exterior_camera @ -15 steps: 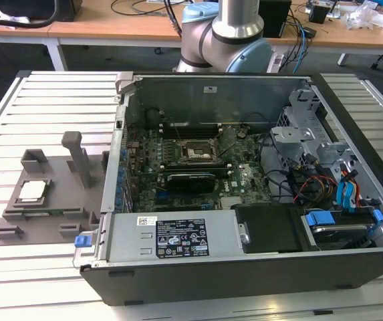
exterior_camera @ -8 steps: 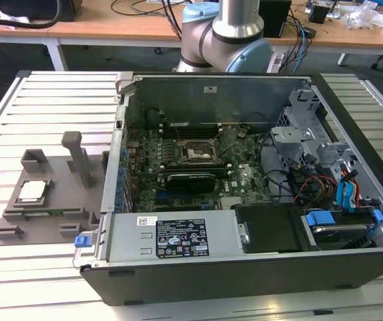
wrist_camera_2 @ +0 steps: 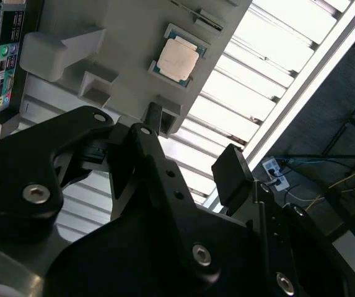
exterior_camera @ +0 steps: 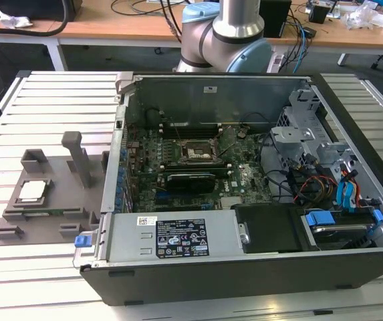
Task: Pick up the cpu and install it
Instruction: 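Pick up the cpu and move it towards the insertion slot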
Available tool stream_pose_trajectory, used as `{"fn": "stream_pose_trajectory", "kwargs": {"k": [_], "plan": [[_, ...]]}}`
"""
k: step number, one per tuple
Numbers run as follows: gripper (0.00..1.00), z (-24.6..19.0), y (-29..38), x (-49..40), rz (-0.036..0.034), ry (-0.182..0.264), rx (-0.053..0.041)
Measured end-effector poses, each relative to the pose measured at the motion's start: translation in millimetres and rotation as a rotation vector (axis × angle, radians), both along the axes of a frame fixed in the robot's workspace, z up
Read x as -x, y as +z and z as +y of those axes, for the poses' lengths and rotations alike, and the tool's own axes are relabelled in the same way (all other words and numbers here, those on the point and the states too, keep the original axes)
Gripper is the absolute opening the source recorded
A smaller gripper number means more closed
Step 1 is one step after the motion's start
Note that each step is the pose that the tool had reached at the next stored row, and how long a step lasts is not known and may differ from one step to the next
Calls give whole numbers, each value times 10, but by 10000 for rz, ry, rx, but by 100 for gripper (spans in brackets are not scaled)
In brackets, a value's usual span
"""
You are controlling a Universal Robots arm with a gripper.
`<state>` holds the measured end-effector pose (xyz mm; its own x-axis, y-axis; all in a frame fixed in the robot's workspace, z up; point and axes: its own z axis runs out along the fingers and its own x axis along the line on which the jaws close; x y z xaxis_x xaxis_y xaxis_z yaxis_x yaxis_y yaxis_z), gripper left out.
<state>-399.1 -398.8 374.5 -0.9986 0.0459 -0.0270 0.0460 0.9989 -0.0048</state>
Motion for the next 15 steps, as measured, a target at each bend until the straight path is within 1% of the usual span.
{"fn": "stream_pose_trajectory", "kwargs": {"k": [2, 7, 15], "plan": [[60, 0, -18, -1, 0, 0, 0], [60, 0, -93, -1, 0, 0, 0], [60, 0, -157, -1, 0, 1, 0]]}}
